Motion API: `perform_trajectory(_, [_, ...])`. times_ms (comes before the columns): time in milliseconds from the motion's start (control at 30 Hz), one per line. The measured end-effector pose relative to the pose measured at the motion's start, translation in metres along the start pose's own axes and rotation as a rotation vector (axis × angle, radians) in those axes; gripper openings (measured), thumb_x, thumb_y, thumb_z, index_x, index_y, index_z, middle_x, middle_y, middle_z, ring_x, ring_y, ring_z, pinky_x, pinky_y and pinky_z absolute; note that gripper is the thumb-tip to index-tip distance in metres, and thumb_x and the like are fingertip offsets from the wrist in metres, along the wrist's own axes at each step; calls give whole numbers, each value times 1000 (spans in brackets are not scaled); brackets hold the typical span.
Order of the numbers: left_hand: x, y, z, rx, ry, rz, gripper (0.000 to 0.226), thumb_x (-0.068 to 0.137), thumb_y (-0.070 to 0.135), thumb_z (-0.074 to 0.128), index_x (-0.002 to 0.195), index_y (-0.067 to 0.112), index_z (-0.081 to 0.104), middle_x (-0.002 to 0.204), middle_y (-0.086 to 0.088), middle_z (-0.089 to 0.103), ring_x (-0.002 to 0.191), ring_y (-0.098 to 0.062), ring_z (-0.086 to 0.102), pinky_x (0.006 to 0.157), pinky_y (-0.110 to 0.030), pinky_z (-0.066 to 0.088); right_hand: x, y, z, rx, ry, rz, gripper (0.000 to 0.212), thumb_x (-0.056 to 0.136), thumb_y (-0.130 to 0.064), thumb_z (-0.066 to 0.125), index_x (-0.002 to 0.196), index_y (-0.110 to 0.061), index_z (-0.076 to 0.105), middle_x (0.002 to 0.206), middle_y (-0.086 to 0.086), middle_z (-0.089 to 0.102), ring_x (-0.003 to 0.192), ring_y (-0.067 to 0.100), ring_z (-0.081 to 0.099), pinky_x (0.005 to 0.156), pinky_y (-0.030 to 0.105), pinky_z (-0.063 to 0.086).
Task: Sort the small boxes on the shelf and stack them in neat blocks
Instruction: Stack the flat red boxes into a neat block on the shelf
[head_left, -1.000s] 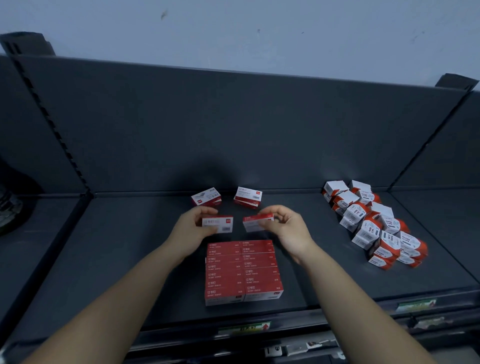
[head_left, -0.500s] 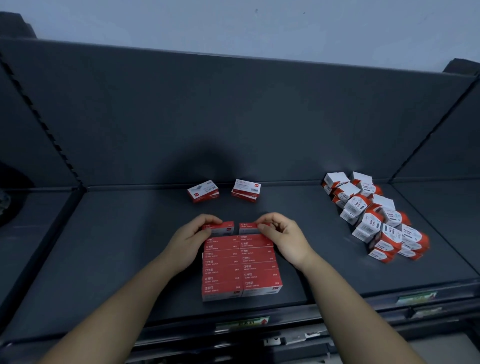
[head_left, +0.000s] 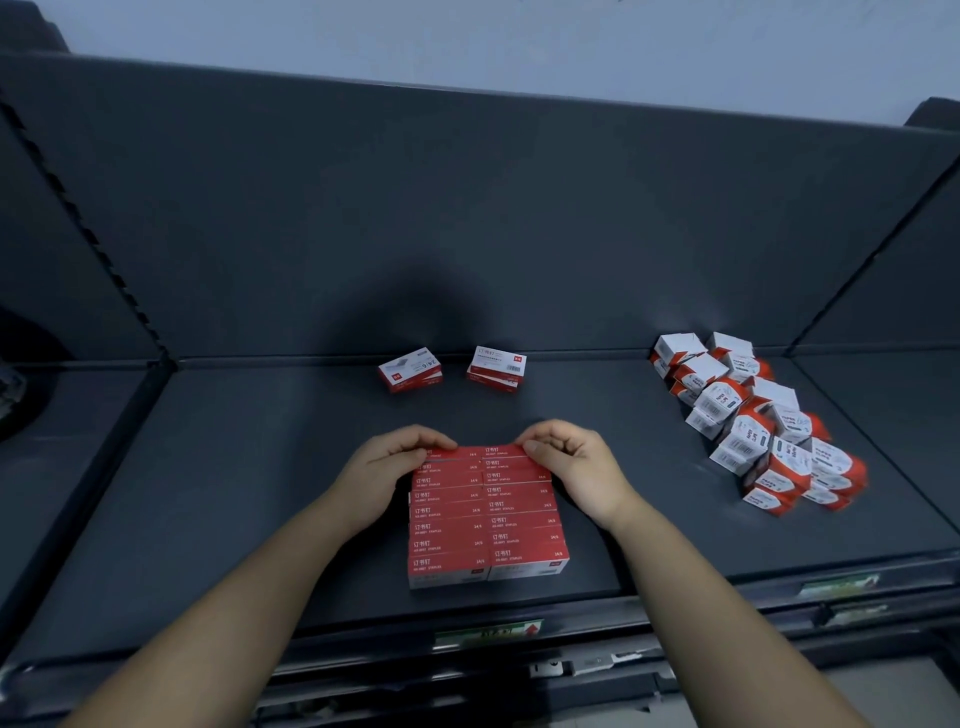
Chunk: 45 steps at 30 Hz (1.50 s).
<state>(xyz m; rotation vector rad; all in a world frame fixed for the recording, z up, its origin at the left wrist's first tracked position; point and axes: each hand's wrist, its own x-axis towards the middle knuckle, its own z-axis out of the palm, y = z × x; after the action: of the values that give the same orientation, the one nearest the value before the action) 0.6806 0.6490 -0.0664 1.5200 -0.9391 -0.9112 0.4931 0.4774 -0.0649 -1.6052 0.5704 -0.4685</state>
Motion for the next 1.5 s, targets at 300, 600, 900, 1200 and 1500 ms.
perform_trajectory(300, [2, 1, -6, -61, 0, 23, 30, 98, -1, 43, 108, 10, 69, 111, -4, 72, 106, -14, 66, 91, -24, 49, 3, -3, -6, 19, -39, 40, 14, 94, -4, 59, 97, -4, 73, 98, 14, 74, 87, 19, 69, 82, 27, 54])
perform_trajectory(600, [47, 8, -45, 265, 437, 33, 26, 86, 4, 67, 103, 22, 59, 113, 1, 63, 89, -9, 62, 74, -15, 46, 56, -21, -13, -46, 256, 160, 13, 93, -4, 59, 96, -15, 65, 86, 2, 64, 75, 14, 55, 64, 25, 46])
perform_trajectory(900, [81, -8, -52, 479, 423, -143, 64, 80, 30, 78, 136, 20, 50, 130, -4, 55, 107, -20, 58, 95, -35, 47, 103, -9, 4, -382, 280, 215, 54, 82, -27, 76, 130, -23, 50, 121, 2, 57, 105, 17, 59, 92, 32, 49])
perform_trajectory(1200, [65, -10, -59, 429, 394, -27, 40, 78, 27, 78, 116, 34, 65, 117, 0, 60, 93, -12, 63, 86, -33, 54, 91, -14, -4, -259, 254, 166, 23, 81, -14, 78, 95, -24, 62, 93, -2, 64, 72, 8, 58, 67, 21, 45])
perform_trajectory(1500, [37, 35, -29, -191, 237, -25, 40, 89, -4, 63, 122, 16, 57, 111, -5, 71, 98, -21, 70, 77, -26, 57, 57, -29, -6, 295, 131, 91, 31, 91, 5, 60, 118, -9, 56, 97, 9, 75, 85, 20, 70, 76, 26, 56])
